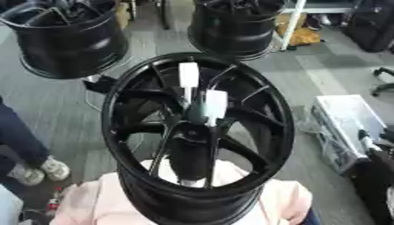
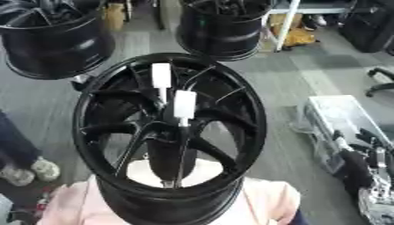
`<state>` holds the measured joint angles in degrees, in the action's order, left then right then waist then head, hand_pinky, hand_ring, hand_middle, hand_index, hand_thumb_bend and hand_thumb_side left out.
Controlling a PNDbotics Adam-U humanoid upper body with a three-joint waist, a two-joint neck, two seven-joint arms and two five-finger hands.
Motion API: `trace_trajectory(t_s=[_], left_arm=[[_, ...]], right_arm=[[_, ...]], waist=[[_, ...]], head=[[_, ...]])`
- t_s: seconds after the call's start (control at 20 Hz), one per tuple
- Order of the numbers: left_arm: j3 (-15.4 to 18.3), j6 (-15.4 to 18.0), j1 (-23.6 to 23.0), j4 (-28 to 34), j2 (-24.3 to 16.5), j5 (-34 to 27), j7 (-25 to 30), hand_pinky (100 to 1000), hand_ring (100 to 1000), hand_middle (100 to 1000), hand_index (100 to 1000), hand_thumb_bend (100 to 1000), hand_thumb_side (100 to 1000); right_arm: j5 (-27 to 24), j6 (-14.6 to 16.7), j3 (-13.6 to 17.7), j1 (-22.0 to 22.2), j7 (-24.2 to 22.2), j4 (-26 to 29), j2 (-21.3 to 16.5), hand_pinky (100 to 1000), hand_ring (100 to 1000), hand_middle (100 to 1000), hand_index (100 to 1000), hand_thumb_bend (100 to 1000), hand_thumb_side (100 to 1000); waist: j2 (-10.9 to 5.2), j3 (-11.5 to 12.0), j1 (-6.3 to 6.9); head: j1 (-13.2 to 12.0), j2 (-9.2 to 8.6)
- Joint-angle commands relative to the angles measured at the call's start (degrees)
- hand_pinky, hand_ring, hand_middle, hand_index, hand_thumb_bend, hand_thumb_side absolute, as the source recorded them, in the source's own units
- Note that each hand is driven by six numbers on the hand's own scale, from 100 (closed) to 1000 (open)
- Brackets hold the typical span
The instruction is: Pull the pin out of the wheel hub.
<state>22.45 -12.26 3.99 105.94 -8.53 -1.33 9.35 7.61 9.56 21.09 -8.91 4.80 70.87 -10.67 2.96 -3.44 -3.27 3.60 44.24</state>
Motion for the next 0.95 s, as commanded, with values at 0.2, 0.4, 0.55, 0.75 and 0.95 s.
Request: trace_trajectory(t_s=[0.2,0.4,0.55,0.75,0.95], left_arm=[[-0.24,0.3,0.6,1.19,-0.32,-0.5,0.25,692,615,591,657,100,861],[-0.51,0.24,0.5,1.16,-0.13,-0.61,0.54,692,615,591,656,100,864],[-0.54,0.17,0.45,1.07,-0.06,-0.53,0.59,692,615,590,656,100,865],[-0.6,0.06,0.39,0.92,-0.01,-0.55,0.59,691,613,588,654,100,865],[-0.75,-0.03,0.44,0.8,0.07,-0.51,0.58,691,612,588,653,100,865]], right_arm=[[-4.91,1.06,-4.72,0.96,-3.4,6.28,2.3,658,654,752,843,342,377],[-6.86,0.92,-6.74,1.67,-3.84,6.05,2.85,655,648,746,836,334,375],[-7.85,0.77,-7.34,1.92,-3.71,5.57,3.01,653,644,739,828,357,333],[-8.48,0.85,-7.81,2.01,-3.82,5.36,2.96,653,643,740,825,323,376],[-8.57,0.69,-7.96,2.11,-3.69,4.98,2.98,653,643,740,822,319,374]], waist=[[-0.05,0.23,0.4],[-0.01,0.26,0.41],[0.02,0.37,0.38],[0.02,0.32,0.41],[0.03,0.28,0.5]], head=[[0.4,-0.13],[0.39,-0.13],[0.28,-0.13],[0.15,-0.13],[0.02,-0.13]])
